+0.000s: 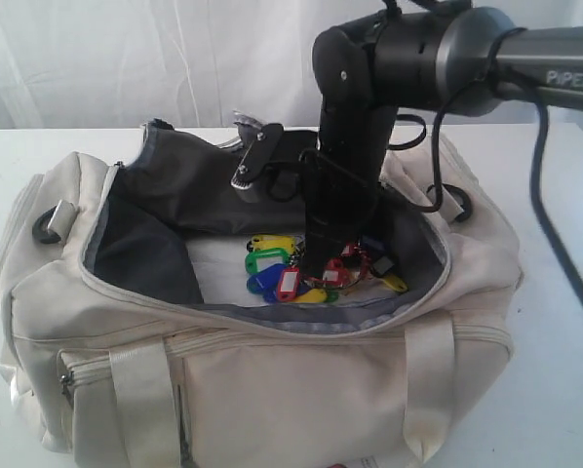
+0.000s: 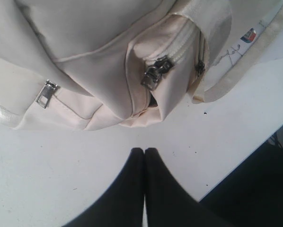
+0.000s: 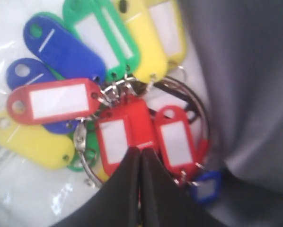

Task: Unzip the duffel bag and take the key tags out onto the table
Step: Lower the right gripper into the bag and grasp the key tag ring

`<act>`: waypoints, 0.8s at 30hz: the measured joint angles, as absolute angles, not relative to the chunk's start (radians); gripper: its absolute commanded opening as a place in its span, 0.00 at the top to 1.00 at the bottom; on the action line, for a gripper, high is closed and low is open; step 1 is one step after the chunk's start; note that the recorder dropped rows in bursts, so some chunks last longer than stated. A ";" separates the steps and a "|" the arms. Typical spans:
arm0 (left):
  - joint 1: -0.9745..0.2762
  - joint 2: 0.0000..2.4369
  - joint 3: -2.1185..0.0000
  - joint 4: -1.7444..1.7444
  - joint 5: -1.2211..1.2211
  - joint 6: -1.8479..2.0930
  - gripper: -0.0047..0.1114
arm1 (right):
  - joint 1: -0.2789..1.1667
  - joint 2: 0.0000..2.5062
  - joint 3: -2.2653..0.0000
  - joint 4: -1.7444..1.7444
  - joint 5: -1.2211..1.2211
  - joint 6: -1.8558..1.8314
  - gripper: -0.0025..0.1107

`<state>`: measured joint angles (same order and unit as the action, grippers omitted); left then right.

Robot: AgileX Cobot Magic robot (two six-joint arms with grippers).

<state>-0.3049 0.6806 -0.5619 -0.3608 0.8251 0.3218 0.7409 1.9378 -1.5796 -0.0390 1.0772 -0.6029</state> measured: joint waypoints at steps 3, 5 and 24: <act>-0.305 0.681 -0.562 -0.361 0.825 0.322 0.96 | 0.741 1.886 -1.580 -0.036 1.075 -0.602 0.98; -0.305 0.681 -0.562 -0.361 0.825 0.322 0.96 | 0.741 1.856 -1.580 -0.028 1.074 -0.602 0.98; -0.305 0.681 -0.562 -0.369 0.825 0.322 0.96 | 0.739 1.921 -1.538 0.159 1.132 -0.587 0.39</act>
<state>-0.3049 0.6806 -0.5619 -0.3692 0.8251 0.3218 0.7391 1.9211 -1.5378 0.1588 1.1321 -0.5871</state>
